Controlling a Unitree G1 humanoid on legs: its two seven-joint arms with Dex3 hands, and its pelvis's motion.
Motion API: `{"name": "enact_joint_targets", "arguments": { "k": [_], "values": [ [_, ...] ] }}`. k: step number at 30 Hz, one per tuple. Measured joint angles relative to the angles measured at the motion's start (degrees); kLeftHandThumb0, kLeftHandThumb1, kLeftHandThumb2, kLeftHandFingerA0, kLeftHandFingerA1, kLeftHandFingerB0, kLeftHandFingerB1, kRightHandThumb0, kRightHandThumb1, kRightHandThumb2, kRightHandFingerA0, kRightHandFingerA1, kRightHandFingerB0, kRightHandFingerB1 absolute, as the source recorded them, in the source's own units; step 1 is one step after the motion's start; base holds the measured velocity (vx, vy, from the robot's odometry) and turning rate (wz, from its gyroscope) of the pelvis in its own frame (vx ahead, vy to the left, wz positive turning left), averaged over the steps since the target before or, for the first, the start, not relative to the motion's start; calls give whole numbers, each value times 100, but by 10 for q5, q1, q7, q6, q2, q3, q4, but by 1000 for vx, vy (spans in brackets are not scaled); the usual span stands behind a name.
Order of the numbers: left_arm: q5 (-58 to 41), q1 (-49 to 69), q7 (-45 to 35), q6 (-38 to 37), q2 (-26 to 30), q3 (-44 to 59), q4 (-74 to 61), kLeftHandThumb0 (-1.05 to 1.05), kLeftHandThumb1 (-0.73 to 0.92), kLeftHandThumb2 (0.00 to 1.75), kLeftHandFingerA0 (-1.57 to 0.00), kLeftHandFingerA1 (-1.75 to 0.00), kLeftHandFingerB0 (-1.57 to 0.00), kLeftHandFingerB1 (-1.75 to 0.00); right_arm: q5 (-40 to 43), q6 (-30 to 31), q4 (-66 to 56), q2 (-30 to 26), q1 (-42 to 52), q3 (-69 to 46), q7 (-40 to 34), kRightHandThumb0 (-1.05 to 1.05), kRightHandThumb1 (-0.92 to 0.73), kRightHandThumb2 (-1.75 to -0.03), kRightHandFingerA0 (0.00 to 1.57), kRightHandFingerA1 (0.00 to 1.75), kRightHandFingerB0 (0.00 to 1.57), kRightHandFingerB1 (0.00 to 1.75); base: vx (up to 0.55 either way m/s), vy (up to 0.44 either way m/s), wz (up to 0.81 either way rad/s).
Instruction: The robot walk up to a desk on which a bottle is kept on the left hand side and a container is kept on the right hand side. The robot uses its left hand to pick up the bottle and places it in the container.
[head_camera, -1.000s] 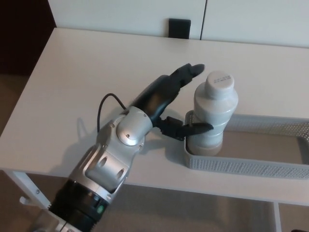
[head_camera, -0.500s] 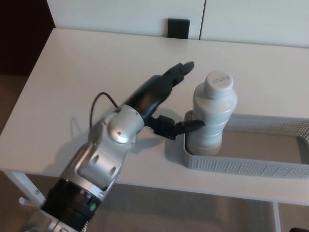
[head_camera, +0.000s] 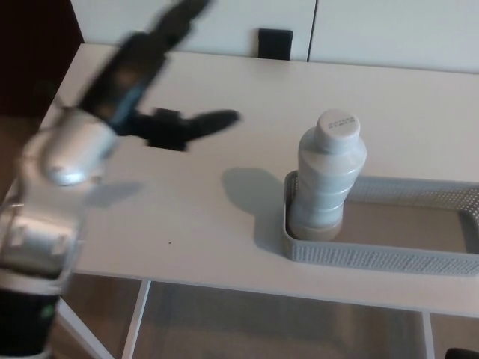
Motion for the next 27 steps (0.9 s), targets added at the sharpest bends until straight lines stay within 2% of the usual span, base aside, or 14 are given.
{"name": "enact_joint_targets", "arguments": {
  "k": [4, 5, 6, 7, 8, 9, 12, 17, 18, 20, 21, 22, 24, 27],
  "values": [
    [-23, 51, -14, 0, 37, 80, -8, -44, 30, 63, 0, -5, 0, -10, 1, 0, 5, 0, -1, 0, 1, -63, -51, -57, 68, 47, 66, 41, 0, 0, 0],
    [-28, 65, -18, 0, 44, 99, -8, 3, 53, 55, 0, 0, 0, 0, 1, 0, 7, 0, -1, 0, 1, -62, -54, -58, 65, 47, 59, 39, 0, 0, 0],
    [-31, 76, -20, 0, 51, 113, -7, 3, 53, 55, 0, 0, 0, 0, 1, 0, 8, 0, -2, 0, 1, -62, -54, -58, 65, 47, 59, 39, 0, 0, 0],
    [-31, 76, -20, 0, 51, 113, -7, -41, 41, 56, -3, -33, -7, -33, 1, 0, 8, 0, -2, 0, 1, -64, -45, -56, 73, 46, 62, 40, 0, 0, 0],
    [-38, 97, -25, 0, 61, 141, -4, -41, 41, 56, -3, -33, -7, -33, 1, 0, 12, 0, -2, -1, 1, -64, -45, -56, 73, 46, 62, 40, 0, 0, 0],
    [-42, 113, -28, 0, 69, 159, -1, -42, 40, 62, -2, -38, -5, -28, 1, 0, 15, 0, -3, -1, 1, -66, -35, -76, 64, 55, 53, 49, 0, 0, 0],
    [-52, 144, -35, -1, 84, 197, 12, -41, 41, 68, -1, -34, -3, -32, 1, 0, 21, 0, -6, -3, 1, -67, -36, -77, 64, 55, 51, 48, 0, 0, 0],
    [-72, 249, -47, -11, 107, 287, 109, -41, 52, 56, 0, -48, -5, -33, 2, 0, 48, 0, -15, -13, 1, -66, -35, -76, 63, 55, 49, 47, 0, 0, 0],
    [-74, 265, -48, -14, 108, 296, 127, -28, 44, 94, -3, -54, 0, -51, 2, 0, 52, 0, -16, -14, 1, -68, -34, -76, 62, 56, 48, 47, 0, 0, 0],
    [-76, 290, -48, -16, 109, 307, 158, -28, 44, 94, -3, -54, 0, -51, 2, 0, 57, 0, -19, -15, 1, -68, -34, -76, 62, 56, 48, 47, 0, 0, 3],
    [-78, 313, -48, -20, 110, 315, 191, -38, 51, 55, -15, -54, -13, -33, 2, 0, 60, 0, -21, -15, 2, -67, -35, -76, 64, 57, 49, 47, 0, 0, 0],
    [-80, 331, -48, -22, 109, 320, 216, -39, 51, 62, -37, -61, -10, -36, 2, 0, 63, 0, -23, -16, 2, -66, -34, -75, 66, 56, 50, 47, 0, 0, 0],
    [-81, 342, -48, -22, 108, 321, 232, -29, 53, 56, -24, -60, -9, -33, 2, 0, 64, 0, -23, -17, 2, -66, -34, -74, 66, 55, 50, 47, 0, 0, -1],
    [-88, 381, -48, -26, 103, 333, 306, -36, 63, 59, -22, -58, -12, -38, 2, 0, 72, 0, -29, -18, 2, -66, -34, -74, 66, 55, 49, 47, 0, 0, 0]
  ]
}}
